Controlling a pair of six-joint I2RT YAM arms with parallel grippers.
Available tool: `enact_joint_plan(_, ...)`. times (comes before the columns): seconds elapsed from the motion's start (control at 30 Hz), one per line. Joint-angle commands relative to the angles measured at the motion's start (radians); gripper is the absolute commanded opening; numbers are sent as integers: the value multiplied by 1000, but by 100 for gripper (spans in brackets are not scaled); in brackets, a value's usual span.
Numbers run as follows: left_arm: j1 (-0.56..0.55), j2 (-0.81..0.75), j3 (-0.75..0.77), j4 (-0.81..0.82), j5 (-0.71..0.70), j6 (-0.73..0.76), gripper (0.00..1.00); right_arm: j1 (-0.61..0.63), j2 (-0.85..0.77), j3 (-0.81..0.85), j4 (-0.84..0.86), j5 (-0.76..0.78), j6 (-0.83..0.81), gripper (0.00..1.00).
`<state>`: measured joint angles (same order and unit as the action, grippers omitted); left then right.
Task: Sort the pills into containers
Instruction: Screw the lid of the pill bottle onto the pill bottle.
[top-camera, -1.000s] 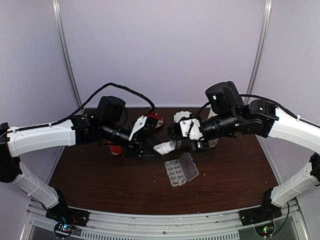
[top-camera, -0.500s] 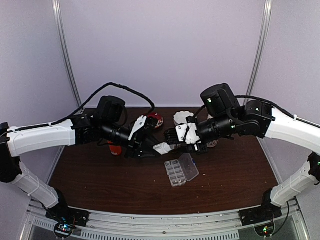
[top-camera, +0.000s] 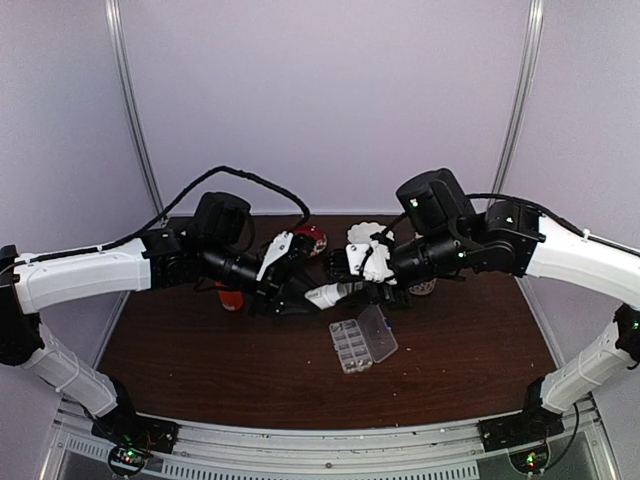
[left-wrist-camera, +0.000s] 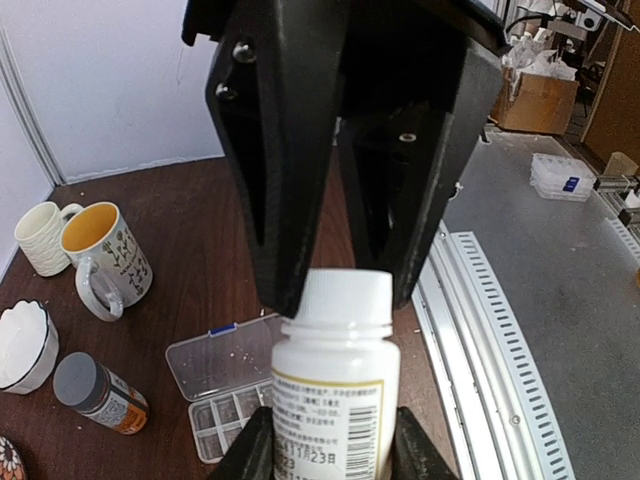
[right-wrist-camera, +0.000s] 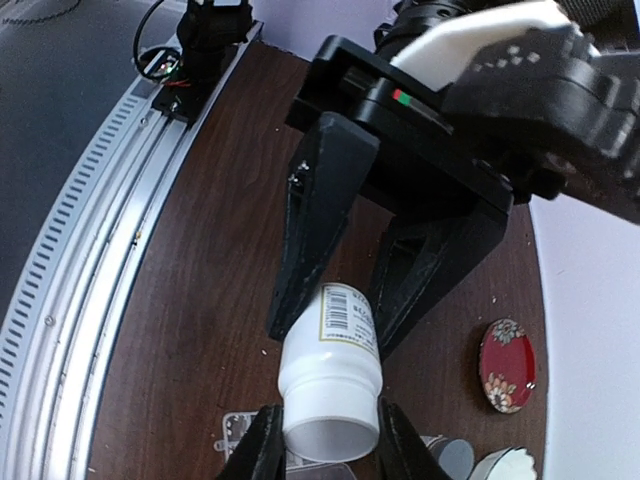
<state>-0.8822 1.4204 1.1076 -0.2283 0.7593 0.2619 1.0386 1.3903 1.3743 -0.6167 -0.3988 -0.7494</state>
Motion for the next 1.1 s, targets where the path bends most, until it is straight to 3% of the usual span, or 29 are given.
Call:
enact_joint_plan(0.0, 1, -18, 32, 29, -75, 19, 0, 5, 20, 33, 126, 34, 322, 12)
enact_joint_plan(0.13, 0, -60, 27, 36, -227, 82, 0, 5, 23, 23, 200, 76, 624, 1)
enact_joint_plan(0.43, -53, -161, -95, 275, -622, 423, 0, -11, 49, -41, 411, 133, 1375, 0)
enact_joint_plan(0.73, -193, -84, -187, 650, -1098, 997, 0, -89, 52, -191, 844, -27, 1991, 0)
enact_joint_plan(0.93, -240, 15, -251, 1000, -1251, 1258, 0, -103, 42, -252, 1028, 0, 2210, 0)
enact_joint_plan(1.07, -251, 60, -276, 1121, -1284, 1310, 0, -122, 12, -293, 1075, 17, 2229, 2)
